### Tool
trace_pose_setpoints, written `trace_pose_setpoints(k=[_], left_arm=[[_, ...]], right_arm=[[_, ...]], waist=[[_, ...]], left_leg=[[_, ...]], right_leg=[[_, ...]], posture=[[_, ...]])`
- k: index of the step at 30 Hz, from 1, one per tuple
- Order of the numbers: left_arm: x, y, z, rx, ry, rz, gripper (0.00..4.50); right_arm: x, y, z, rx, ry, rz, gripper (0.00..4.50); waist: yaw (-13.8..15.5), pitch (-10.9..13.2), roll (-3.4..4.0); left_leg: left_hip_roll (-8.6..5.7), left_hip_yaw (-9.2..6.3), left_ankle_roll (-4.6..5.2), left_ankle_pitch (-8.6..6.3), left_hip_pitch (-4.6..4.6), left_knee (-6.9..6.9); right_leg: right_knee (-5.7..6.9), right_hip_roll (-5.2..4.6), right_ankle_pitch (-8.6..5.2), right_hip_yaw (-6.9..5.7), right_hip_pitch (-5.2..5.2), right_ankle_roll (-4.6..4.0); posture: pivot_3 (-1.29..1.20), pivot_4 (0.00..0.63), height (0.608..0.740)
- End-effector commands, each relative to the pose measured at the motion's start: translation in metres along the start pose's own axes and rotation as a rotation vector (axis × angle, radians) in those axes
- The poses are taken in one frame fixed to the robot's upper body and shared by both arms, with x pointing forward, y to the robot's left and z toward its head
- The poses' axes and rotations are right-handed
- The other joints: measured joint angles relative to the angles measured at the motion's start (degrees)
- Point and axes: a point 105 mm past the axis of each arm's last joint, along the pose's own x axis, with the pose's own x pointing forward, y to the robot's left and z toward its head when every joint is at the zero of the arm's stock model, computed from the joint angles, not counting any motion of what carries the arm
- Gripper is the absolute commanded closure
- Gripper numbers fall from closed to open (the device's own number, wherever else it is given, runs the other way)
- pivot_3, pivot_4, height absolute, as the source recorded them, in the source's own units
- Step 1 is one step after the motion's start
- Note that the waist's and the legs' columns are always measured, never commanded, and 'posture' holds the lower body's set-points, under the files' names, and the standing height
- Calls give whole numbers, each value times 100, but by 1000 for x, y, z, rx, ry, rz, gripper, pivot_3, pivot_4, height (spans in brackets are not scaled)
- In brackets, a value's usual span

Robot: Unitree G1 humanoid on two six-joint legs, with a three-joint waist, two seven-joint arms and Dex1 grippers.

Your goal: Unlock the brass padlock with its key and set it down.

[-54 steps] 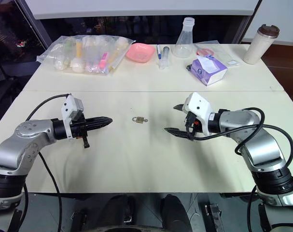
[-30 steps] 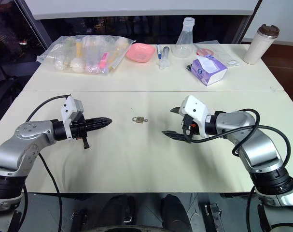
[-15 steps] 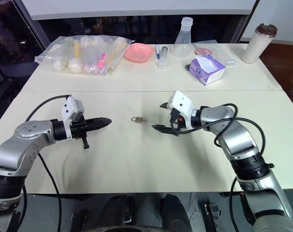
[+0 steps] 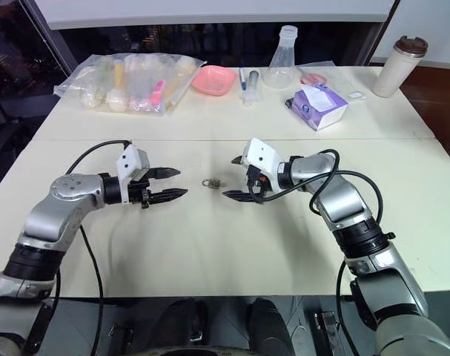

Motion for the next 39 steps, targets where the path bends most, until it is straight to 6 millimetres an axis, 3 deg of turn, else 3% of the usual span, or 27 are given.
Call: trace_pose_setpoints(k=[1, 7, 19, 30, 34, 39], left_arm=[[2, 16, -2, 108, 49, -97, 66], [24, 41, 5, 173, 31, -165, 66], [76, 28, -13, 190, 128, -283, 66], [91, 28, -26, 186, 203, -228, 66], [90, 29, -33, 166, 235, -209, 1262], [88, 29, -39, 155, 256, -199, 3496]], right_arm=[[-10, 0, 10, -46, -18, -19, 0], [-18, 2, 5, -24, -10, -78, 0], [-43, 11, 4, 7, 11, -231, 0], [-50, 7, 10, 0, 8, -310, 0], [-50, 7, 11, -9, 12, -313, 0], [-50, 6, 12, -15, 12, -312, 0]], waist=[[13, 0, 0], [43, 0, 0], [32, 2, -3], [38, 3, -5], [47, 3, -6], [24, 2, -6]], left_leg=[[0, 2, 0, 1, 0, 0], [-3, 0, 8, -3, -20, 28], [-1, -1, 22, -12, -41, 50], [-5, -3, 23, -12, -41, 55], [-7, -4, 24, -12, -39, 58], [-7, -5, 23, -12, -34, 59]], right_leg=[[0, 2, 0, -3, 0, 0], [1, 12, 0, -9, -4, 1], [7, 14, 1, -8, -17, 3], [10, 10, 1, -9, -14, 3], [10, 9, 1, -9, -10, 4], [19, 10, 2, -9, -8, 4]], posture=[[0, 150, 715], [0, 150, 715], [0, 150, 715], [0, 150, 715], [0, 150, 715], [0, 150, 715]])
